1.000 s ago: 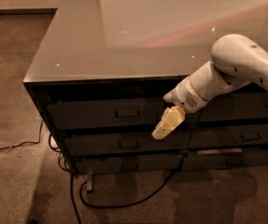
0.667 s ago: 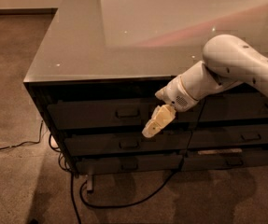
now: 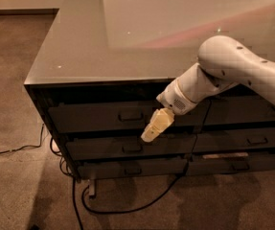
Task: Open top drawer
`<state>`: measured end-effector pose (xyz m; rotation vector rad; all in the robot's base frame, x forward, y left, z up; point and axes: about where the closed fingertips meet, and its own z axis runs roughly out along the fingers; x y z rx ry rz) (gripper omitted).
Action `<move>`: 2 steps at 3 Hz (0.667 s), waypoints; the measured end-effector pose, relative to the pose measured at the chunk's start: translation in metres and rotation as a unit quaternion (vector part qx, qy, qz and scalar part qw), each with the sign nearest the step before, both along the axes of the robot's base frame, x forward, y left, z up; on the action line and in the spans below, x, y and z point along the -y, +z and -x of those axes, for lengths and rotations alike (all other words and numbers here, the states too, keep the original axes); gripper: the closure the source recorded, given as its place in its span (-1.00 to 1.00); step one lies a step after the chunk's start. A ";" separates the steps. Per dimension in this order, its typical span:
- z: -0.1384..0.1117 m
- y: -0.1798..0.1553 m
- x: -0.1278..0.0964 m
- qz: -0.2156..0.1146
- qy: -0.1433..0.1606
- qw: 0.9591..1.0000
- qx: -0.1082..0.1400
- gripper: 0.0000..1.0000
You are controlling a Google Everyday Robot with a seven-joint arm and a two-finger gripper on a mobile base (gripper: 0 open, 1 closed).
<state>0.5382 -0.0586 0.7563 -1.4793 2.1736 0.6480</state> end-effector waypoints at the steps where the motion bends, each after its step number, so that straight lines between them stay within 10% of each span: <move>1: -0.008 -0.007 -0.017 0.031 -0.009 0.999 0.012 -1.00; 2: -0.028 -0.015 -0.029 0.057 -0.032 0.997 0.032 -1.00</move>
Offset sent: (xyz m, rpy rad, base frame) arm 0.0552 0.0395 -0.0209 -0.1763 -0.1212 -0.1351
